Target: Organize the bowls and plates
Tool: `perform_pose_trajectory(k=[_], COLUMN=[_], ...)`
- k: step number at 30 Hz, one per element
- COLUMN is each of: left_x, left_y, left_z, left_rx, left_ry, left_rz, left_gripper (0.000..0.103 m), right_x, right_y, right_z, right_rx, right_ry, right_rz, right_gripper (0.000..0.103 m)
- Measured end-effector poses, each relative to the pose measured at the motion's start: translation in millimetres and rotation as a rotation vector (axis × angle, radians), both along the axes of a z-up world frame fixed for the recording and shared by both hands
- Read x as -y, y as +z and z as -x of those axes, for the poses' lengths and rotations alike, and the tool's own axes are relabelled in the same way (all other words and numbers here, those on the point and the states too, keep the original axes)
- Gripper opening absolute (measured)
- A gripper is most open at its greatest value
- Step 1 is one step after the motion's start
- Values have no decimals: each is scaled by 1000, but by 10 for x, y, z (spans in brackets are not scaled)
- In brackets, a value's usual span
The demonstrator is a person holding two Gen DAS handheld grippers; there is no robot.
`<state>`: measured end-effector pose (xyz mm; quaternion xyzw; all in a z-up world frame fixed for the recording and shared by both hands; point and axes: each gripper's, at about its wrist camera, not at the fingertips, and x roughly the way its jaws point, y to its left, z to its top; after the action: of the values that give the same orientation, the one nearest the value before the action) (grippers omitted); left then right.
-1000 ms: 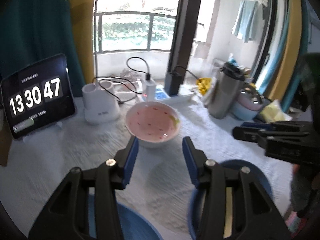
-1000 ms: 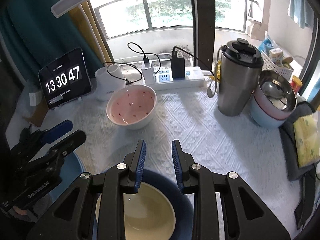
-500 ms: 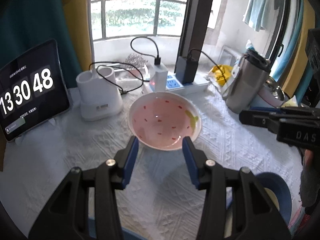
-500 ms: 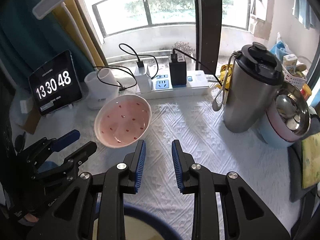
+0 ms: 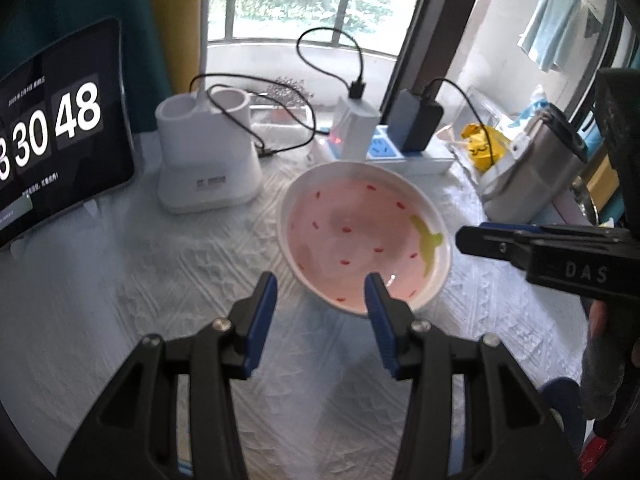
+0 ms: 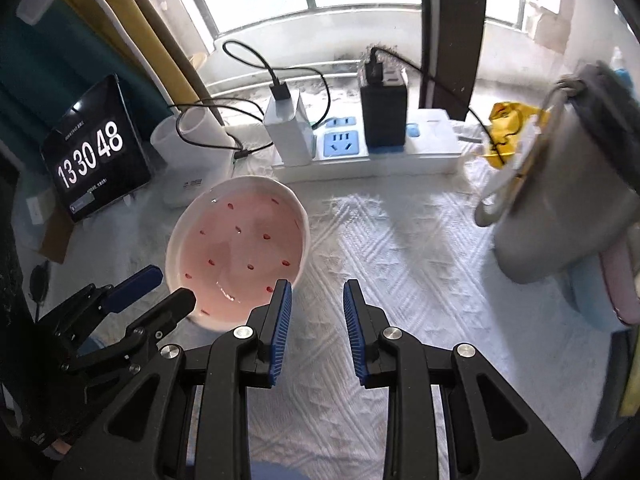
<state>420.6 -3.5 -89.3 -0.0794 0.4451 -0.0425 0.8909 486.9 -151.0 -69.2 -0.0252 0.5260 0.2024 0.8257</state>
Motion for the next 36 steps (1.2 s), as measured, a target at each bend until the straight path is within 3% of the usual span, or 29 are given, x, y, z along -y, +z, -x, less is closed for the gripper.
perform_pose_trajectory(k=[13, 16, 27, 36], left_x=[-38, -47, -29, 17], left_y=[-76, -80, -128, 68], left_z=[-63, -65, -71, 81], left_rx=[-19, -15, -46, 14], left_ry=[-2, -9, -58, -71], left_rz=[28, 38, 77, 49], left_gripper=[47, 47, 41, 41], right_x=[-326, -401, -460, -426], right_y=[-288, -344, -288, -185], right_z=[-293, -306, -202, -76], right_rx=[-122, -129, -67, -36], right_ry=[64, 84, 96, 82], right_rz=[39, 77, 125, 115], right_gripper=[28, 18, 16, 15])
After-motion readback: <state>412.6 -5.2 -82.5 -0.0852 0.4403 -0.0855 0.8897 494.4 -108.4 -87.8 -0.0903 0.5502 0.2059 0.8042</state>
